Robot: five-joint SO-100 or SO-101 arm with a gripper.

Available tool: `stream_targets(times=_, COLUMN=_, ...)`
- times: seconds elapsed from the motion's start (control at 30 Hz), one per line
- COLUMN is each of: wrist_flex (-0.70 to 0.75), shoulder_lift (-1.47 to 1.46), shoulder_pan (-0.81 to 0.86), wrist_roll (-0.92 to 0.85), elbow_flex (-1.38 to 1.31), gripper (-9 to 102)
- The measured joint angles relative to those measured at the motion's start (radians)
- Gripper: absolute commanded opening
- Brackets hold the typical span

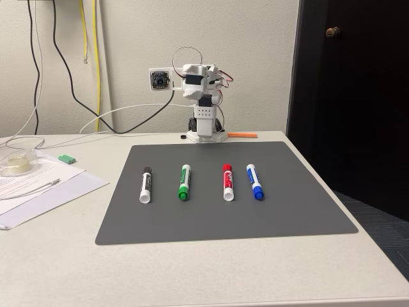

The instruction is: Pick up the black marker.

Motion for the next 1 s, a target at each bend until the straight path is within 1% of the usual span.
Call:
stream_targets(times=0.03, wrist_flex=0.011, shoulder_lift=0.021, shoulder_pan=-0.011, wrist_roll=-0.018, elbow_flex=0.015, gripper=29)
stream_targets(times=0.07, wrist_flex=0.092, shoulder_lift=0.124, shoulder_pan=-0.028, wrist_roll=-0.072, elbow_flex=0.101, gripper=29)
stream_targets(times=0.1, wrist_flex=0.204, shoulder_lift=0.215, shoulder_pan=-0.043, wrist_roll=-0.078, elbow_flex=0.221, gripper=29)
stream_targets(times=0.17, wrist_flex=0.25, shoulder_lift=0.23, shoulder_pan=-0.04, wrist_roll=-0.086, elbow_flex=0.293, gripper=29)
stream_targets(times=0.23, wrist_flex=0.268, shoulder_lift=0.268, shoulder_pan=-0.04, wrist_roll=-0.103, elbow_flex=0.299, gripper=29)
stream_targets(times=1.0, wrist_flex=0.275, shoulder_lift=0.279, shoulder_pan=-0.052, wrist_roll=-0.101, elbow_flex=0.311, gripper=29)
